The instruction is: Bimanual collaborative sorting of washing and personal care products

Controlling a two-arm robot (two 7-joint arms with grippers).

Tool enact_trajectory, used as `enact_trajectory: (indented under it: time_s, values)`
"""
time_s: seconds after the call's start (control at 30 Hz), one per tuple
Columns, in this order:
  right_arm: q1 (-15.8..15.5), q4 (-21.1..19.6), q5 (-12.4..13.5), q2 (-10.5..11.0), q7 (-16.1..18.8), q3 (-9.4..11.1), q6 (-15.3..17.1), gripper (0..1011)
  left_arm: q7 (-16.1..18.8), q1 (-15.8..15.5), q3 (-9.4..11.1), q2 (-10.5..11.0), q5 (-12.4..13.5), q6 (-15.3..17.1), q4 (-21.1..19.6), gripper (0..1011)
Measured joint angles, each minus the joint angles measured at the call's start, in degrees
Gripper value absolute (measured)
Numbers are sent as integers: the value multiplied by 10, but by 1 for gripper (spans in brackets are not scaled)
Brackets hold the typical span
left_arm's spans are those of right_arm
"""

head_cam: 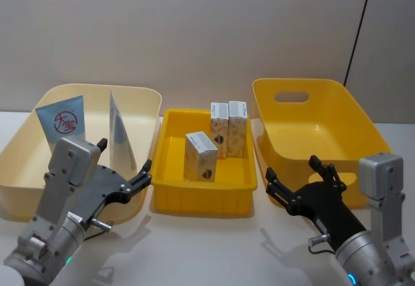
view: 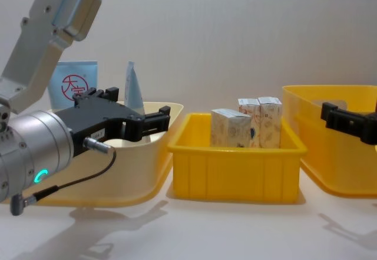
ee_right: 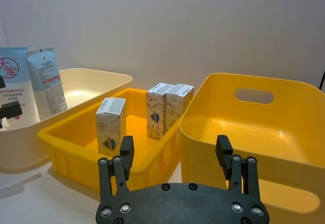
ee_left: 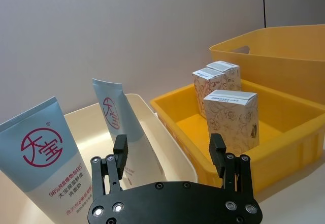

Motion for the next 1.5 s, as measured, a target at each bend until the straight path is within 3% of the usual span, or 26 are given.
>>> enact_trajectory:
  time_s: [1.5]
  values:
    - [0, 0, 0, 0, 0, 0, 0, 1001, 0, 0, 0, 0, 0, 0, 0, 999]
